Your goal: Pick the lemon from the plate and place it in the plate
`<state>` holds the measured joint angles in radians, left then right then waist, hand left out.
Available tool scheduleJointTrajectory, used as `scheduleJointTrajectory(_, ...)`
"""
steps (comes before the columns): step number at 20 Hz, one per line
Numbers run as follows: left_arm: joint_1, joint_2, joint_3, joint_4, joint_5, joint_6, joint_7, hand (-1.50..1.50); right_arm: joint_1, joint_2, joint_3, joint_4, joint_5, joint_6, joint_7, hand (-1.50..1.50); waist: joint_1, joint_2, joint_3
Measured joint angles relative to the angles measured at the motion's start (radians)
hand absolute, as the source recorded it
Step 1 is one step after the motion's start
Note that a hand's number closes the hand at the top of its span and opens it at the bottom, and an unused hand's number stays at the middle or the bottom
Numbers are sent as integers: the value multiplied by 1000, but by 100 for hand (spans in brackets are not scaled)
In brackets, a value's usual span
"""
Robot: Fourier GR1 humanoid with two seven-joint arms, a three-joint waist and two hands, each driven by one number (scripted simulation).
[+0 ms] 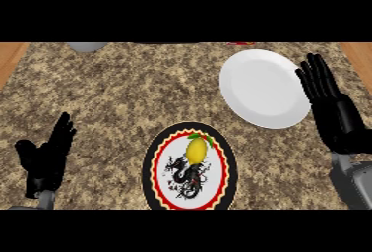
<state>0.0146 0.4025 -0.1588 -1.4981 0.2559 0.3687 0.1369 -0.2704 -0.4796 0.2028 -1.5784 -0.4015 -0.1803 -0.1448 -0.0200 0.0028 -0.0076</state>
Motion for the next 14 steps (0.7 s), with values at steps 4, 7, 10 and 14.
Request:
scheduleJointTrajectory(4, -15, -19, -22, 5, -40, -6, 7, 0, -42, 75, 74, -48, 64, -85, 136, 150, 17, -2, 4)
scheduleJointTrajectory(7, -25, -20, -42, 7, -61, -9, 14, 0, -93, 90, 172, -26, 175, -149, 223, 150, 24, -6, -7)
scheduleJointTrajectory(10, -26, -24, -56, 12, -64, -15, 22, 0, -120, -72, 249, 32, 399, -151, 243, 150, 18, -13, -19)
scheduleJointTrajectory(14, -33, -42, -72, 23, -67, -17, 34, 0, -62, 27, 323, 59, 571, -356, 305, -150, 8, -9, -4)
